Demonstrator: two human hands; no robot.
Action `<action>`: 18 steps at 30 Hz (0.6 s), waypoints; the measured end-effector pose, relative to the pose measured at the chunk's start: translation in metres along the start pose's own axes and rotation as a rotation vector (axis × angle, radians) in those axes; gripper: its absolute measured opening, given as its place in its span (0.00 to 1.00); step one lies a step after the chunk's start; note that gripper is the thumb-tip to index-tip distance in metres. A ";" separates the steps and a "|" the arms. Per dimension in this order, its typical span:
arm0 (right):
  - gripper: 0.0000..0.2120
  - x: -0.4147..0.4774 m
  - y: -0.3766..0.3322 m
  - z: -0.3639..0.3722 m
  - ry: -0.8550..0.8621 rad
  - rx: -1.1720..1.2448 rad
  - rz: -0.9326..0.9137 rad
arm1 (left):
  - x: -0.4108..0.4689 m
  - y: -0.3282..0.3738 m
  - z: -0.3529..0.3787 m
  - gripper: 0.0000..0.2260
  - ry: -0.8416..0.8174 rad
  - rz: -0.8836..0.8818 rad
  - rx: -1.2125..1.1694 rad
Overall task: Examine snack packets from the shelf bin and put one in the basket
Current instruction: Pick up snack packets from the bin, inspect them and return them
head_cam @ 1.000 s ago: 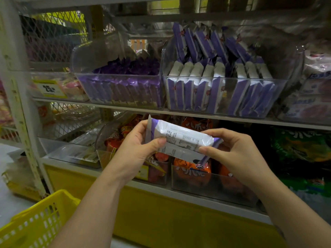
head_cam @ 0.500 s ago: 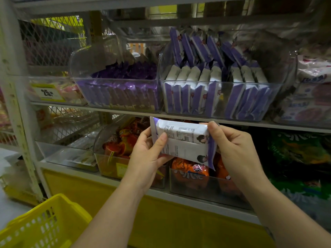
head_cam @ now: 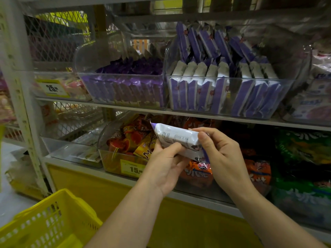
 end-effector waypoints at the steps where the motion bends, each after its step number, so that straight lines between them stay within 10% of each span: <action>1: 0.11 0.000 0.000 0.000 -0.016 0.003 0.002 | 0.000 0.000 -0.001 0.27 -0.001 -0.023 -0.013; 18: 0.12 0.007 0.006 -0.011 -0.050 0.313 0.248 | 0.001 0.009 -0.004 0.17 -0.074 -0.092 -0.240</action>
Point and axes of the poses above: each hand's wrist, its own x-axis towards the middle knuckle, its own z-axis out of the palm, y = z × x, the point moved 3 cm from there along x, towards the middle knuckle, and after that the axes turned 13 degrees about y, right-handed, at the moved point
